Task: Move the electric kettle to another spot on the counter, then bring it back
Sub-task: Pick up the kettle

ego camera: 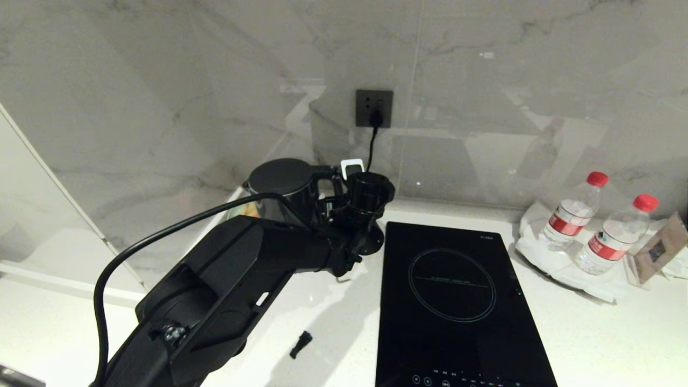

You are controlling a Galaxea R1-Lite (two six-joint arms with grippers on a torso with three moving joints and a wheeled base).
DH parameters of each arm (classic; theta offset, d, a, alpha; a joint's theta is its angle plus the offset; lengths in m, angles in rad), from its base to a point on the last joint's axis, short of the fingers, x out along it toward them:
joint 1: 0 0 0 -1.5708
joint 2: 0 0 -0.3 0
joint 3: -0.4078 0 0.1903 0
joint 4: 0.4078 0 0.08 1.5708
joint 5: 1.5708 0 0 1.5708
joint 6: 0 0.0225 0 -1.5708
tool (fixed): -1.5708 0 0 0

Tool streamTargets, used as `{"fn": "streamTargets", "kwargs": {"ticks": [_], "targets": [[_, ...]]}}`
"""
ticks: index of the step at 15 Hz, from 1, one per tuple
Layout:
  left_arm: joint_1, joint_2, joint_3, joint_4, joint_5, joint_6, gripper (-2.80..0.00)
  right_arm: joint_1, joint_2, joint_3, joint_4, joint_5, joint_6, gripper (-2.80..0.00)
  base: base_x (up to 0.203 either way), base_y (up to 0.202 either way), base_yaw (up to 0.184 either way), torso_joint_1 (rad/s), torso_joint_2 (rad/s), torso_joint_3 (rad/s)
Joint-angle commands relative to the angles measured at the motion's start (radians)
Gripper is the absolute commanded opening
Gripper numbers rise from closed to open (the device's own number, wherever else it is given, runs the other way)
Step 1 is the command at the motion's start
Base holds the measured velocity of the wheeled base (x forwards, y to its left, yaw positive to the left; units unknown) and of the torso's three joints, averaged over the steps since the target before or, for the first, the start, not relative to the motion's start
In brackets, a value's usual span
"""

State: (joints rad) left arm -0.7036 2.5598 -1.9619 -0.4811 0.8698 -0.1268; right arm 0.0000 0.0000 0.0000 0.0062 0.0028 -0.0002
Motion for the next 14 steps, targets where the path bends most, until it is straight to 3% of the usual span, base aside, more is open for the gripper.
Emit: {"fn": "streamTargets", "kwargs": {"ticks": [1,4,6,14], "targets": [[0.001,-0.006,0.0,-0.004,0.006,-0.001,0.0,0.0,0.001,0.0,0.0,0.0,0.0,-2.8,0.0,0.0,0.0,0.0,0.0,0.0],[0.001,-0.009,0.0,-0.005,0.006,-0.001,0.0,0.0,0.002,0.0,0.0,0.0,0.0,-2.8,0.0,0.0,0.0,0.0,0.0,0.0],[0.001,-0.007,0.0,-0.005,0.009,-0.002,-2.8,0.0,0.002,0.0,0.0,0.0,0.0,-2.8,0.0,0.0,0.0,0.0,0.0,0.0],[0.003,-0.003,0.001,-0.006,0.01,-0.003,-2.8,0.0,0.0,0.0,0.0,0.0,0.0,-2.8,0.0,0.0,0.0,0.0,0.0,0.0]]}}
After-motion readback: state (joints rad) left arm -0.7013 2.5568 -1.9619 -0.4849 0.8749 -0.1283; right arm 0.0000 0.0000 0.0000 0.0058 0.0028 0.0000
